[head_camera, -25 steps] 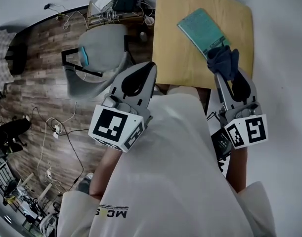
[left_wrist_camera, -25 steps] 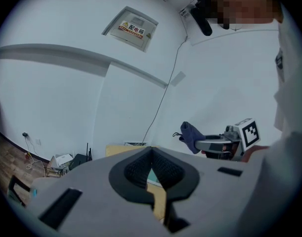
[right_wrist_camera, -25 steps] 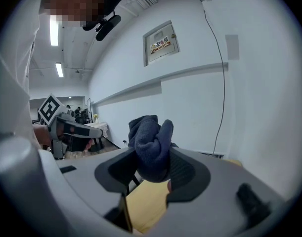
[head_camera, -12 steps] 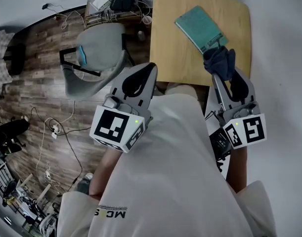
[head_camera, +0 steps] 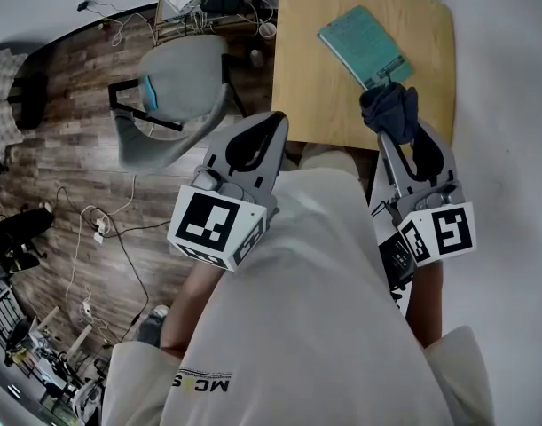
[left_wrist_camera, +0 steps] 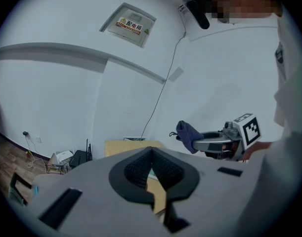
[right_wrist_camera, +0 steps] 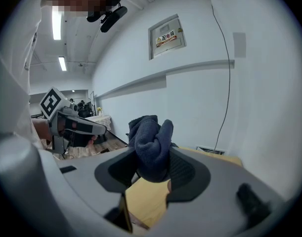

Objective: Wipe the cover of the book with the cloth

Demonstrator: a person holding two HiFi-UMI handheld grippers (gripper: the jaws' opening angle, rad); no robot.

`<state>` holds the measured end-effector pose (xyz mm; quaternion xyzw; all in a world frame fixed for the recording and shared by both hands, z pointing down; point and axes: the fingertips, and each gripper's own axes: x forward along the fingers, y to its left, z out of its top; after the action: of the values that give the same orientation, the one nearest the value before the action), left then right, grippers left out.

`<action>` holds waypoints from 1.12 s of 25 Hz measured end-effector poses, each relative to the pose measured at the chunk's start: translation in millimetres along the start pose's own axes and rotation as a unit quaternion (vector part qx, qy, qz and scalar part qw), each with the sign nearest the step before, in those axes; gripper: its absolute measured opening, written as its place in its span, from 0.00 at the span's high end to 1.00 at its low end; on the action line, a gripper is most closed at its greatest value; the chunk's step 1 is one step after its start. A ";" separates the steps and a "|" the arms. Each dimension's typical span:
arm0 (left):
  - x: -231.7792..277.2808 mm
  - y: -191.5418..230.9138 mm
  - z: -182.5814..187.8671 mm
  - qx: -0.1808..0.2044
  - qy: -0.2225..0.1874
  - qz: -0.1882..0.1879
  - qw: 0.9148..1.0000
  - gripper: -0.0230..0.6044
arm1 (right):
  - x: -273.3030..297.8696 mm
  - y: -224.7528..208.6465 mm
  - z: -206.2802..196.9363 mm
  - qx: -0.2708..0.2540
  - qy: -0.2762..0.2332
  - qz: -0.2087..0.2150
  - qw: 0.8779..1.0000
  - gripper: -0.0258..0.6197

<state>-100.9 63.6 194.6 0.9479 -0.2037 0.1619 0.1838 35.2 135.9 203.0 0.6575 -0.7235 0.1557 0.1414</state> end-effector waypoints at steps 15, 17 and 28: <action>-6.4 1.9 -5.0 -0.004 0.004 0.007 1.000 0.95 | -2.5 5.4 1.0 0.004 0.000 0.002 1.000 0.67; -7.0 1.2 -7.1 -0.004 0.004 0.006 1.000 0.95 | -4.2 6.0 -0.8 0.004 0.000 0.003 1.000 0.67; -7.7 1.9 -6.0 -0.002 0.005 0.001 1.000 0.95 | -6.5 1.1 5.9 -0.003 -0.008 -0.009 1.000 0.67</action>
<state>-109.9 67.0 197.4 0.9465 -0.2040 0.1662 0.1868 34.7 139.4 195.0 0.6648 -0.7191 0.1474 0.1387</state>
